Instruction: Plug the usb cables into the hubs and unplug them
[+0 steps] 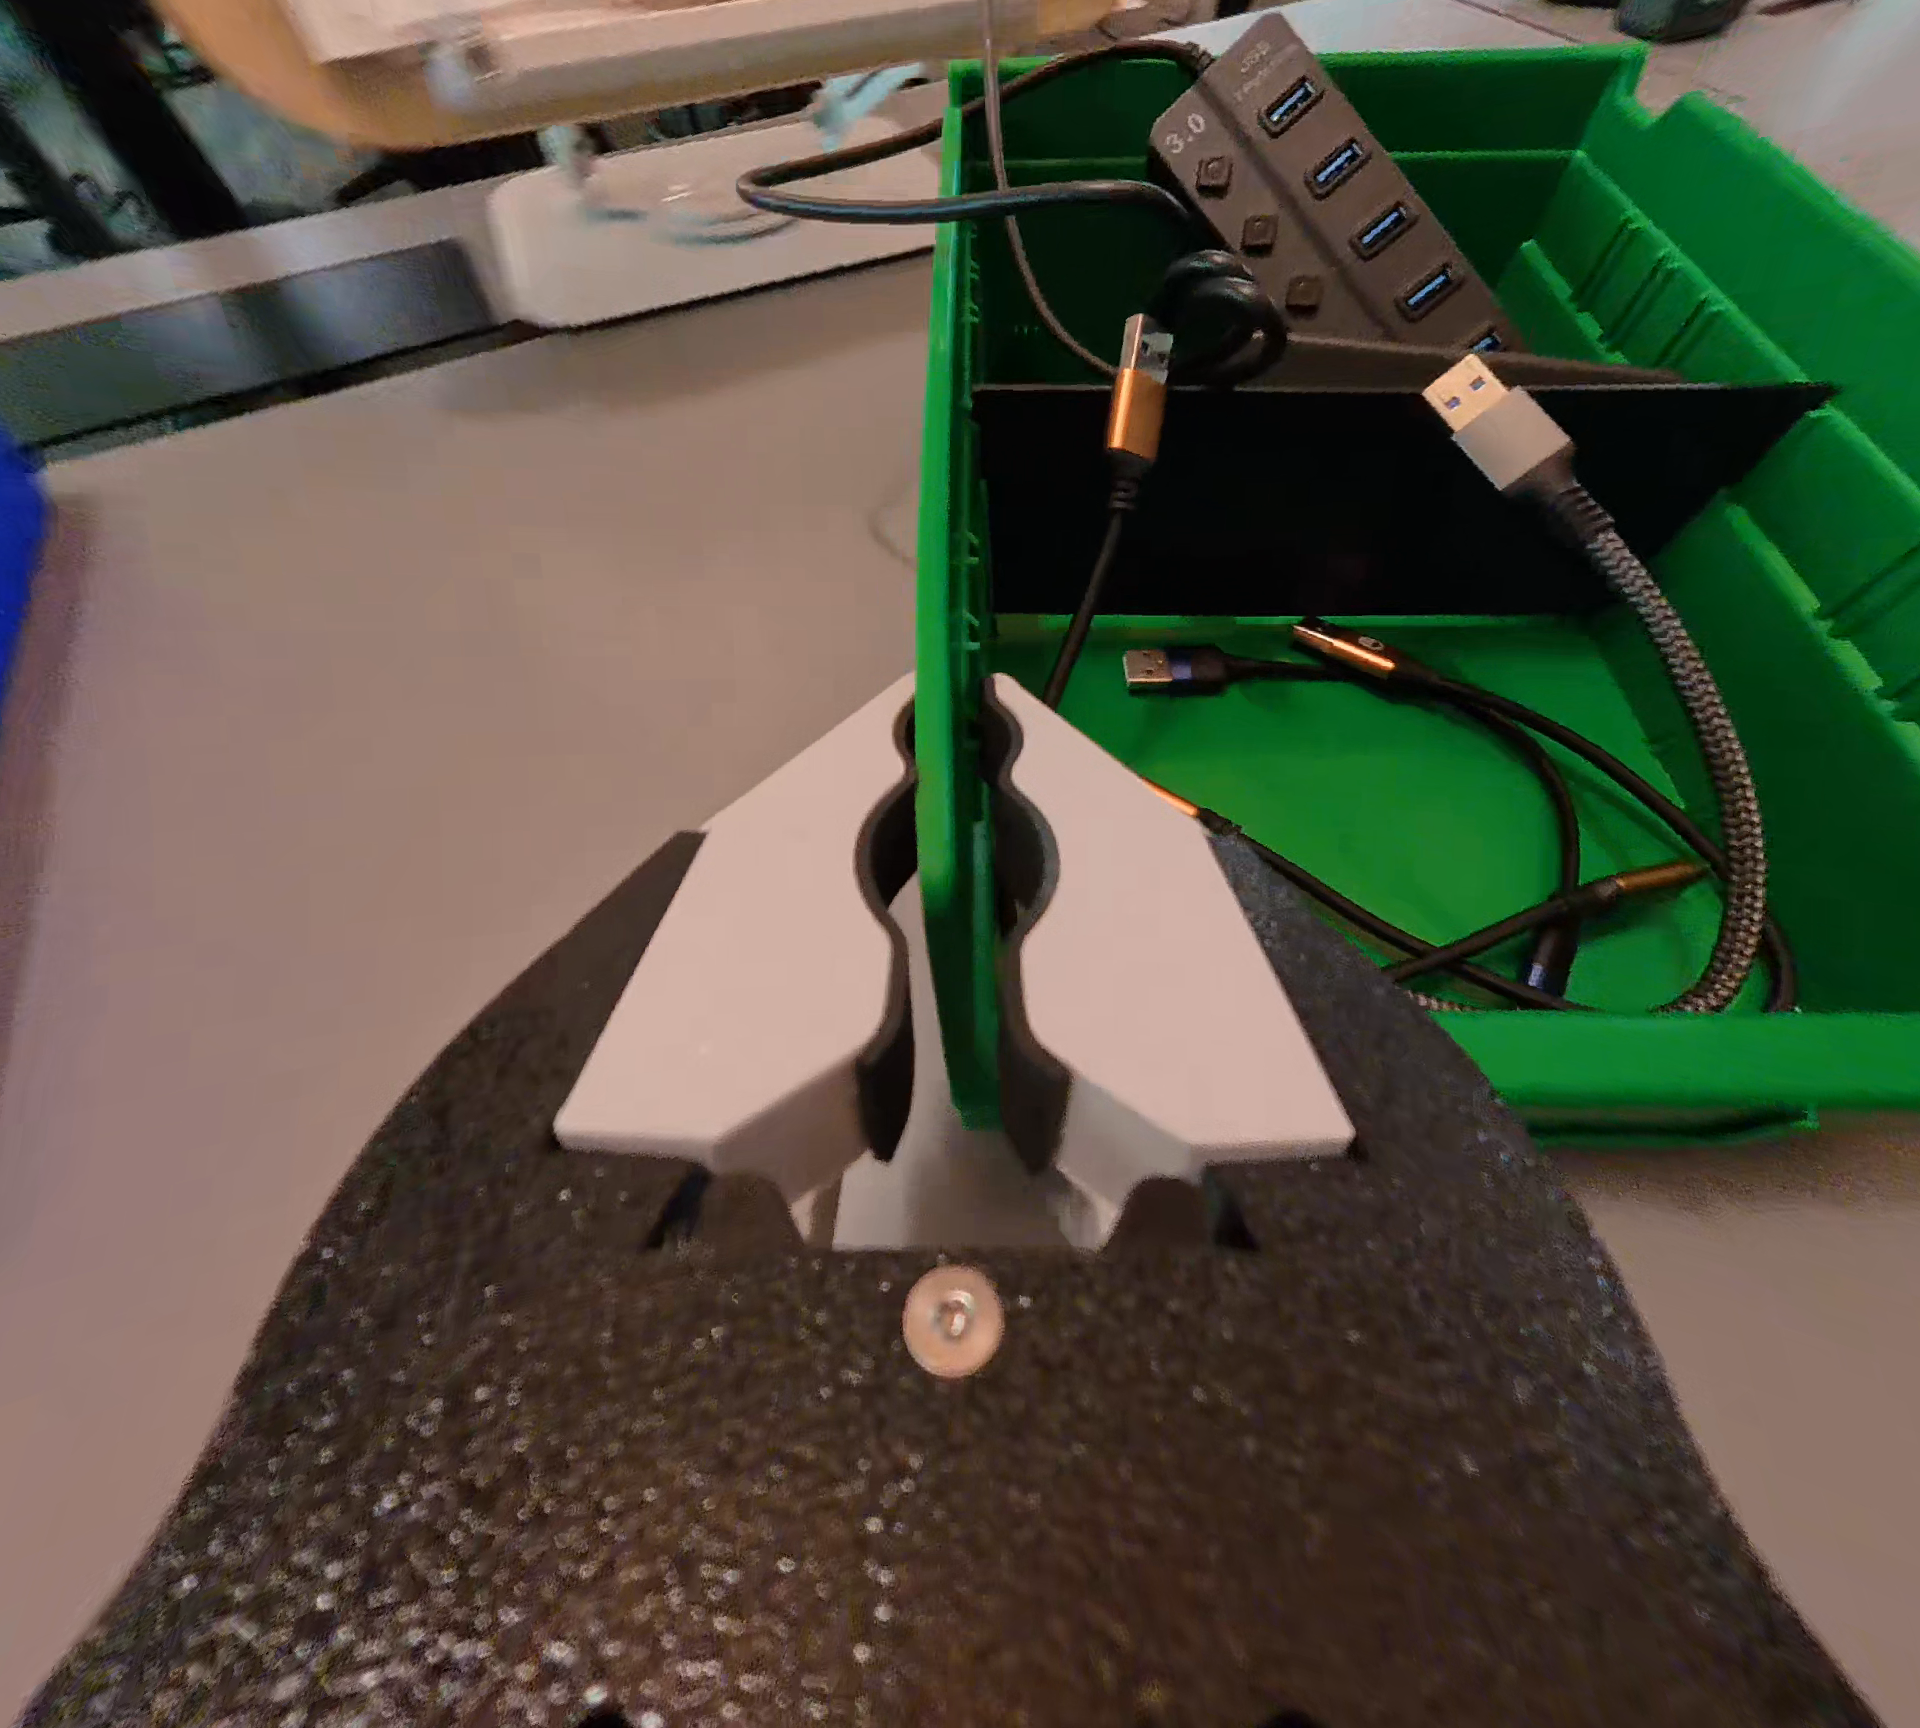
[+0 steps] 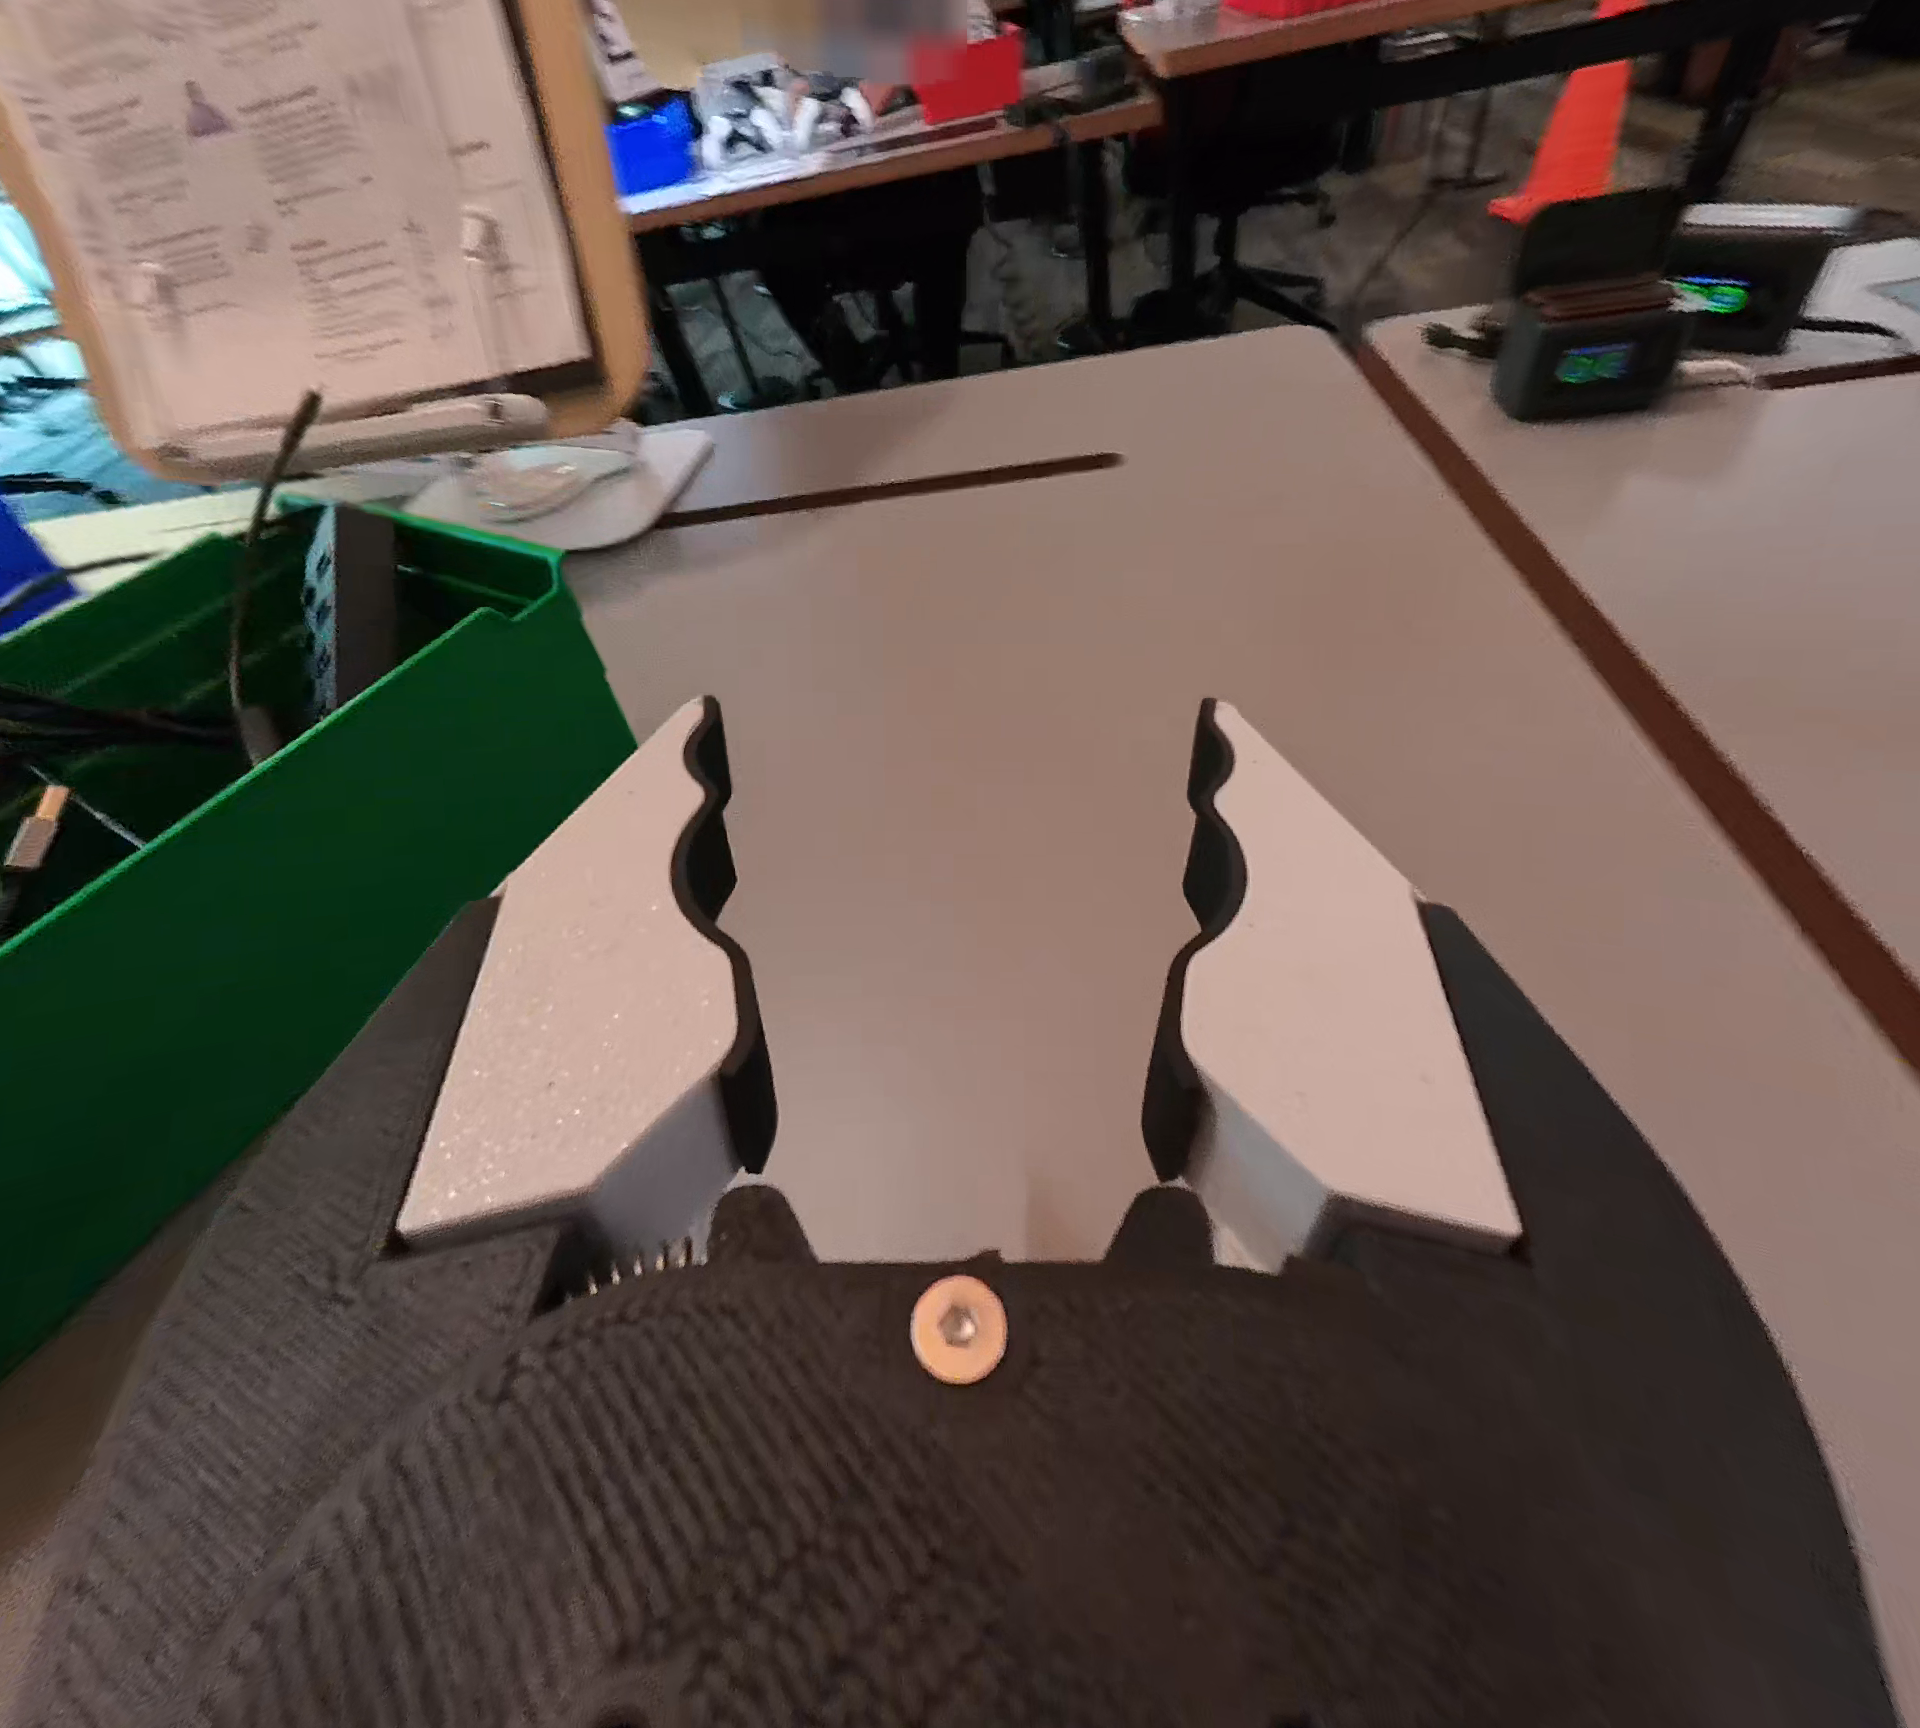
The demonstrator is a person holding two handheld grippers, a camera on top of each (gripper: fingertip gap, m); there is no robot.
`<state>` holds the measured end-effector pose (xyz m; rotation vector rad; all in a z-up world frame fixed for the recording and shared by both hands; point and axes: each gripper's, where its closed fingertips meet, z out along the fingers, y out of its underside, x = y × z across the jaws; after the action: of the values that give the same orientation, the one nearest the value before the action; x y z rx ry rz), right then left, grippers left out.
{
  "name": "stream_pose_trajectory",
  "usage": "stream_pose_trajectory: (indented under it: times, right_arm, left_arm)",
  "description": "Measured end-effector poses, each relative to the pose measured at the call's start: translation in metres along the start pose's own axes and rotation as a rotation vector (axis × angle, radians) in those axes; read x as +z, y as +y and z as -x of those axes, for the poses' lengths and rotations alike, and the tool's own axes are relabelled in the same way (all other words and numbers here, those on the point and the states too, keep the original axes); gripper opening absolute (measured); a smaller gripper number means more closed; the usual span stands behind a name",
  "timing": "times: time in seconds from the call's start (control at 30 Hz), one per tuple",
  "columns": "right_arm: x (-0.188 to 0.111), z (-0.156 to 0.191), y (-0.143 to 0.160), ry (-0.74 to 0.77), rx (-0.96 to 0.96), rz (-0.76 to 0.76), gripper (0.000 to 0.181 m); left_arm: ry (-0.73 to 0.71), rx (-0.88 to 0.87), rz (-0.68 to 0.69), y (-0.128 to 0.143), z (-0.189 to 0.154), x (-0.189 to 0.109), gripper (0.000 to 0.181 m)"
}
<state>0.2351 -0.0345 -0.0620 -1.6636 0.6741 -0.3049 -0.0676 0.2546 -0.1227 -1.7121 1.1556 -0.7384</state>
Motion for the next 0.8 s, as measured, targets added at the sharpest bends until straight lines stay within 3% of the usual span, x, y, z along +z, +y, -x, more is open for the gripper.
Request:
stream_pose_trajectory:
  times: [0.23,0.33,0.37,0.47,0.53,0.6,0.67,0.7,0.8]
  right_arm:
    - [0.034,0.154,0.018,-0.364,-0.082,0.061,0.092]
    - [0.038,0.212,0.037,-0.475,-0.134,0.111,0.096]
    - [0.037,0.226,0.044,-0.501,-0.160,0.135,0.098]
    - [0.031,0.244,0.059,-0.495,-0.221,0.175,0.100]
    - [0.026,0.253,0.066,-0.506,-0.203,0.187,0.100]
    - [0.021,0.261,0.070,-0.522,-0.176,0.197,0.101]
    - [0.019,0.266,0.071,-0.522,-0.161,0.200,0.101]
    - [0.019,0.267,0.070,-0.519,-0.156,0.198,0.101]
    - [0.015,0.273,0.062,-0.518,-0.131,0.181,0.102]
  left_arm:
    - [-0.200,-0.154,-0.034,0.037,0.093,-0.084,0.002]
    - [-0.201,-0.171,-0.080,0.035,0.112,-0.099,0.006]
    - [-0.189,-0.155,-0.134,0.024,0.117,-0.107,0.017]
    - [-0.244,-0.155,-0.314,-0.020,0.161,-0.153,0.026]
    - [-0.413,-0.221,-0.294,-0.022,0.229,-0.180,0.029]
    - [-0.549,-0.194,-0.231,-0.010,0.301,-0.192,0.046]
    - [-0.627,-0.172,-0.152,0.010,0.365,-0.187,0.066]
    - [-0.624,-0.189,-0.120,0.021,0.387,-0.179,0.067]
    - [-0.518,-0.284,-0.073,0.044,0.422,-0.144,0.068]
